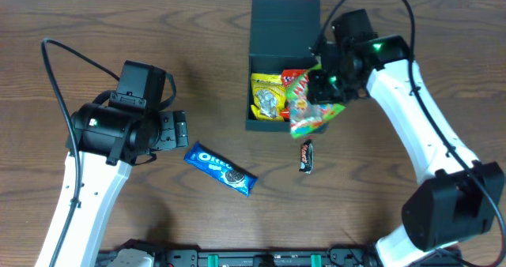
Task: Pack container
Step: 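Lift the Haribo bag over the box and lower it inside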
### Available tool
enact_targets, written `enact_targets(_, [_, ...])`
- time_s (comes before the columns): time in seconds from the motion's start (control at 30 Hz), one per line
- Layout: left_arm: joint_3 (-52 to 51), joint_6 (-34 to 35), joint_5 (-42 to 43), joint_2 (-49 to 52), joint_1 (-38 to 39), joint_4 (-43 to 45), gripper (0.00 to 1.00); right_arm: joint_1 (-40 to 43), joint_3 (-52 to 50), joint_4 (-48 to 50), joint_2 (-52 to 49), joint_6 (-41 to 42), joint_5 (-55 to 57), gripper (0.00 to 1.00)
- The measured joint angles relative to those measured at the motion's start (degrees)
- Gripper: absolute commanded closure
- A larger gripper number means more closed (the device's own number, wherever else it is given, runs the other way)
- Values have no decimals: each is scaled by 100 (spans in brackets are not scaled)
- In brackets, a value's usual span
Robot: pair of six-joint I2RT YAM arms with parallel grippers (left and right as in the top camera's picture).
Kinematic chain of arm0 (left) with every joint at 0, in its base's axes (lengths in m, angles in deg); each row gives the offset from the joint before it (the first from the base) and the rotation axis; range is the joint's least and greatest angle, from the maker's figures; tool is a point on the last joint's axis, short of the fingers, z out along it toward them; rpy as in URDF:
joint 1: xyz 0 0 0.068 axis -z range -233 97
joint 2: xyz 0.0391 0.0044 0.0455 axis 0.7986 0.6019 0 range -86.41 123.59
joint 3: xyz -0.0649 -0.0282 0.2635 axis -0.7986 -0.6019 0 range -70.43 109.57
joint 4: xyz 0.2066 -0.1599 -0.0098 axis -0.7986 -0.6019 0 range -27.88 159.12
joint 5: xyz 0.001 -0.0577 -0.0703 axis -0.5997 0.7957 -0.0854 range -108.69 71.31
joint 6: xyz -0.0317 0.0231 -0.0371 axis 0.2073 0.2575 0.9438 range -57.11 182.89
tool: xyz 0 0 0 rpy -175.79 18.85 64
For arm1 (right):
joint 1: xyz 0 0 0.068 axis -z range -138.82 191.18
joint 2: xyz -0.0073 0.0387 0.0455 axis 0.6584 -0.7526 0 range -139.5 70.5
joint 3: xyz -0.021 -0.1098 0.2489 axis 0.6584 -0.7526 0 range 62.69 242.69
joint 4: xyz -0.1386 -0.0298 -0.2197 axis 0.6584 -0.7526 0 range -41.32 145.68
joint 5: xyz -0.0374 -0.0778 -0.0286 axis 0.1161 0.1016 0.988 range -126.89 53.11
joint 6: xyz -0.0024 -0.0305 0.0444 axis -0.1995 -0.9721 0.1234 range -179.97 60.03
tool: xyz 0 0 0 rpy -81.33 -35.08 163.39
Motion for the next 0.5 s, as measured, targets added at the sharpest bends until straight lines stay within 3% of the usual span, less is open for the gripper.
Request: enact_targets(0.5, [0,0,0,0,0,0,5,-160,-7,791,0,1683,398,99])
